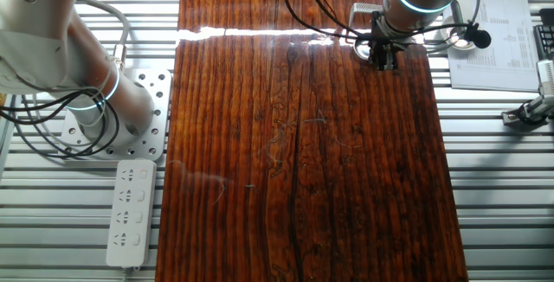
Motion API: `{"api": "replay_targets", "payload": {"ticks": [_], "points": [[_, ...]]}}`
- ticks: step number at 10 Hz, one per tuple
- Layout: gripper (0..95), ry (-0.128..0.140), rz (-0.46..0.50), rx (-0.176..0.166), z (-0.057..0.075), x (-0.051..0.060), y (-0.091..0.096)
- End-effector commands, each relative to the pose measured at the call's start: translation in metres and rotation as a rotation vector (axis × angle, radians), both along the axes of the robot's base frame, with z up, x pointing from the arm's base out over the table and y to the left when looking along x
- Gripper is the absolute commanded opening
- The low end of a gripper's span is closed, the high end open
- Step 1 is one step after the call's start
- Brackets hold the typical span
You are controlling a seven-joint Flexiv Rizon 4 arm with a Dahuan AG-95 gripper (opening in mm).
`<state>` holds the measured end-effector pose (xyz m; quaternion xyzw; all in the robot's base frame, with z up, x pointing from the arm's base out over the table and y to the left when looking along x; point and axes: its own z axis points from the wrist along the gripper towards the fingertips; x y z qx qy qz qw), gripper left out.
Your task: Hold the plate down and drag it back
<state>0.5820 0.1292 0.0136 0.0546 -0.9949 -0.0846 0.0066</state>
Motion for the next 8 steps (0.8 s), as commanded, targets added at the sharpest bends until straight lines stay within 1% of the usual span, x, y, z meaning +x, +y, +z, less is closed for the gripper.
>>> {"api": "replay_targets", "payload": {"ticks": [1, 3, 4, 5, 7, 8], "points": [[0.0, 0.000, 0.005, -0.005, 0.000, 0.000, -0.002], [0.0, -0.003, 0.016, -0.004, -0.002, 0.000, -0.007], [0.0, 0.000, 0.016, 0.013, -0.002, 0.000, -0.009], [0.0, 0.001, 0.013, 0.021, -0.002, 0.000, -0.009], [0.0, -0.004, 0.020, 0.009, -0.001, 0.000, -0.010], [0.0, 0.000, 0.029, 0.007, 0.000, 0.000, -0.012]]}}
